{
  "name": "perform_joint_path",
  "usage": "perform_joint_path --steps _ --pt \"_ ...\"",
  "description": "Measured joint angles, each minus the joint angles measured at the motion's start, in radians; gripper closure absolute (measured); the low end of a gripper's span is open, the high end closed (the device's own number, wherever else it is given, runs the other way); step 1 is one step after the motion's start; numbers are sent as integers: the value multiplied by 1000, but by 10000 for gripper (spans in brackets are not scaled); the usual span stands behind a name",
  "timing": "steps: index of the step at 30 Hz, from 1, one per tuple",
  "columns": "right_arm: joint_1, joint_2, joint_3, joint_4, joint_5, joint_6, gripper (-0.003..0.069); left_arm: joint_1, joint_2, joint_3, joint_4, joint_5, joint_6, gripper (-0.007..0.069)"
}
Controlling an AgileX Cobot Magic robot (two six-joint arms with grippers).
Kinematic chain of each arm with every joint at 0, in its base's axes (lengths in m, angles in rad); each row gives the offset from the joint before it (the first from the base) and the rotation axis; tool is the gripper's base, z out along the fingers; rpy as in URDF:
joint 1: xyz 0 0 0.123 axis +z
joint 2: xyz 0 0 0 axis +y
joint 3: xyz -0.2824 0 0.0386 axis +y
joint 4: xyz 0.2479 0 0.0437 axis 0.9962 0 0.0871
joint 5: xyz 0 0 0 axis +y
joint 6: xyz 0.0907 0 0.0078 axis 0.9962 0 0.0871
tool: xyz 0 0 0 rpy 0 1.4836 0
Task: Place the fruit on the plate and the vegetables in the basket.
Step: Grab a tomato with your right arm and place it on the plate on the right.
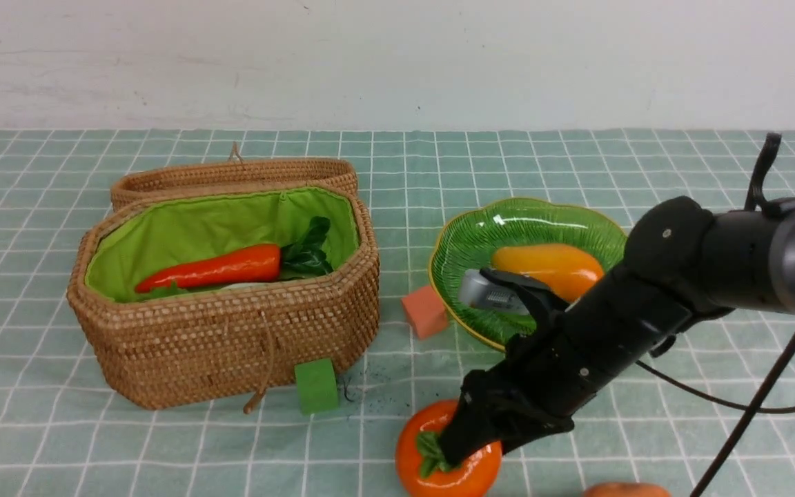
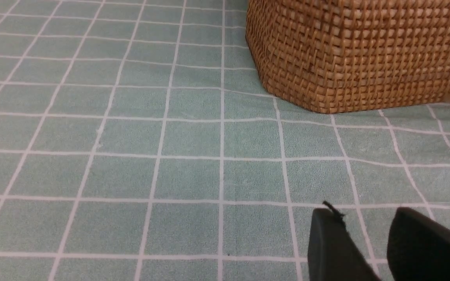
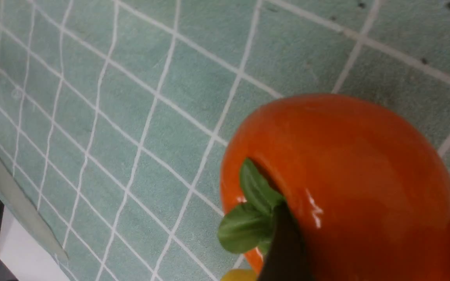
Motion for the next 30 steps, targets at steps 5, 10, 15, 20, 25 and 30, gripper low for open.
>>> perform_joint_path --steps 5,10,15,20,25,30 --pt "-19 6 -18 -2 39 -16 194 0 0 0 0 0 0 402" --pt "-73 -14 -80 -29 113 -16 194 0 0 0 0 0 0 402" --pt "-171 -87 -188 -7 120 -16 194 0 0 0 0 0 0 398" --pt "-259 -97 -223 -4 -7 -16 194 0 0 0 0 0 0 396" --pt "-278 -47 -223 -32 -103 -16 194 0 0 0 0 0 0 390" --pt "-278 46 -223 -25 -112 -16 194 0 0 0 0 0 0 387"
